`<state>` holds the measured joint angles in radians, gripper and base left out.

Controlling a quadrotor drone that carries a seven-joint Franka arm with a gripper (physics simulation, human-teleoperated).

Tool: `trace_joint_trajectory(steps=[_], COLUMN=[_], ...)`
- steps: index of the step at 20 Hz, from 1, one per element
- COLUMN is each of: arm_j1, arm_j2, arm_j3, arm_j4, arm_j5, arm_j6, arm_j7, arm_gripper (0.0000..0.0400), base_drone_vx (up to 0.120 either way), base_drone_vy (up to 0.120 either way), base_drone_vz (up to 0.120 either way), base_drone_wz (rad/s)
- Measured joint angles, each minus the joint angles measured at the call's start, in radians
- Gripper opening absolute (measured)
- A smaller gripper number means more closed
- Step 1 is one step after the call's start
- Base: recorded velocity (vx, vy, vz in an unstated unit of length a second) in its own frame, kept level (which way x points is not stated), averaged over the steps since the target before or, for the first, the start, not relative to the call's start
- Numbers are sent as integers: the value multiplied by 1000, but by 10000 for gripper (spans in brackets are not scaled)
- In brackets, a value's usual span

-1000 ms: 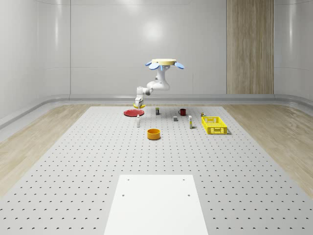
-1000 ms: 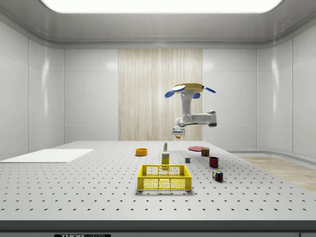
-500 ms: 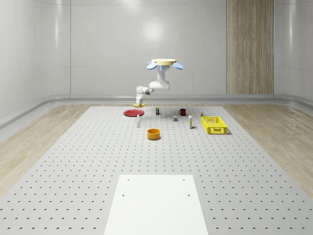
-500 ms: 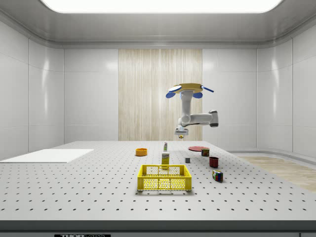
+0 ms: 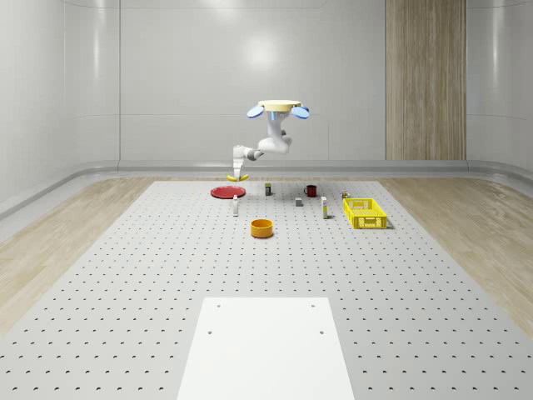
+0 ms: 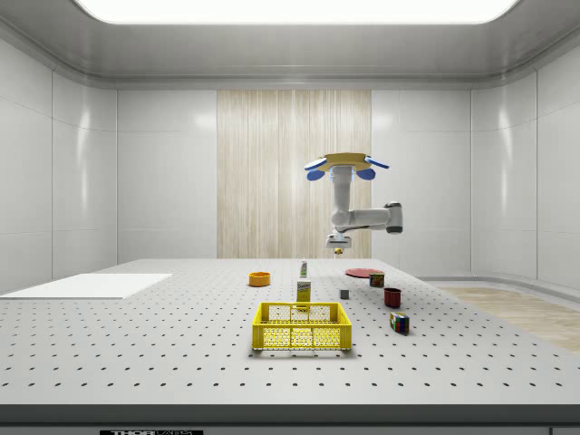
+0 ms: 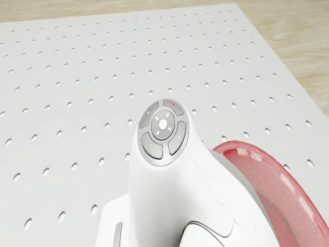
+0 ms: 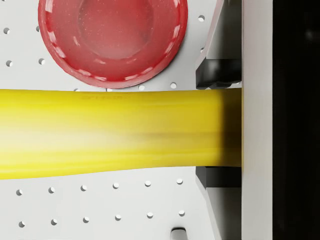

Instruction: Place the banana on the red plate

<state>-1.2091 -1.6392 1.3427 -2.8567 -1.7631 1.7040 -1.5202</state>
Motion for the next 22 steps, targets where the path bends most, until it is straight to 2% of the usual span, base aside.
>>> trace_joint_trajectory(steps=[14, 18, 22], arm_j1=[-1, -1, -1], arm_j2=[-2, -1, 0], arm_j3=[1, 1, 1], arm_j4=[1, 1, 1], arm_j5=[5, 5, 5], arm_j6=[0, -1, -2], arm_j7=[-420, -511, -555], arm_gripper=[193, 193, 193], base_drone_vx=[0, 90, 120], base_drone_vy=[0, 0, 0], base_drone_vz=[0, 0, 0], base_drone_wz=[-300, -25, 0])
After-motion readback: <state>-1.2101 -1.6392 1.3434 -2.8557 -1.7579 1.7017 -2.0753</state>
